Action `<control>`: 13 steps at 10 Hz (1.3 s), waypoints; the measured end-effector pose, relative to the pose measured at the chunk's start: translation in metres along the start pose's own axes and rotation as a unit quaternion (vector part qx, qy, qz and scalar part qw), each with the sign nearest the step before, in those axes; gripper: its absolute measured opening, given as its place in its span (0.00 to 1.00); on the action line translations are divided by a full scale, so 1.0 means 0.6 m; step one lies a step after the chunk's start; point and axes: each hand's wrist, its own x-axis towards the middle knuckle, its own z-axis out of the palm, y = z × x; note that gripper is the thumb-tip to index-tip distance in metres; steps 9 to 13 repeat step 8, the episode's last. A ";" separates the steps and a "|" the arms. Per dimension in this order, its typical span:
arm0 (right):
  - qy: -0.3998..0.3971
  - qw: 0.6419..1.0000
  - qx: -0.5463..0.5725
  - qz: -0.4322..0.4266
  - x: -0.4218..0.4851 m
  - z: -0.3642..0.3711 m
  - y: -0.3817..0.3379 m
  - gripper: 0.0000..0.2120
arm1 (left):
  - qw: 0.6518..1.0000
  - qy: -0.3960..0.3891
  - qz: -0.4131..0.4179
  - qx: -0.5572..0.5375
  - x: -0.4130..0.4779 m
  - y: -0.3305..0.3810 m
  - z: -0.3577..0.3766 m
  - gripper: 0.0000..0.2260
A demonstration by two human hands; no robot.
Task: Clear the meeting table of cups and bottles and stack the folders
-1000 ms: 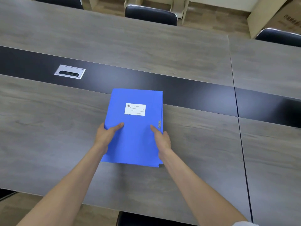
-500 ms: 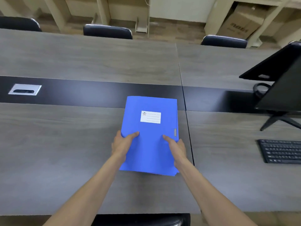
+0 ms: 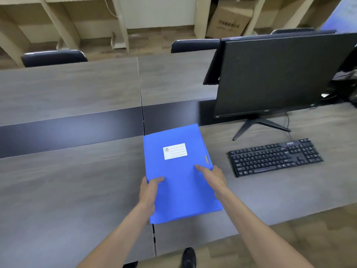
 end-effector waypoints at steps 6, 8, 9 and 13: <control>0.003 1.000 -0.021 0.011 0.157 -0.052 0.037 0.40 | 0.993 -0.002 -0.004 0.116 0.168 -0.032 0.103 0.46; 0.043 0.996 -0.077 -0.019 0.118 -0.075 0.010 0.39 | 0.992 0.000 0.013 0.127 0.120 0.013 0.100 0.52; 0.043 0.996 -0.077 -0.019 0.118 -0.075 0.010 0.39 | 0.992 0.000 0.013 0.127 0.120 0.013 0.100 0.52; 0.043 0.996 -0.077 -0.019 0.118 -0.075 0.010 0.39 | 0.992 0.000 0.013 0.127 0.120 0.013 0.100 0.52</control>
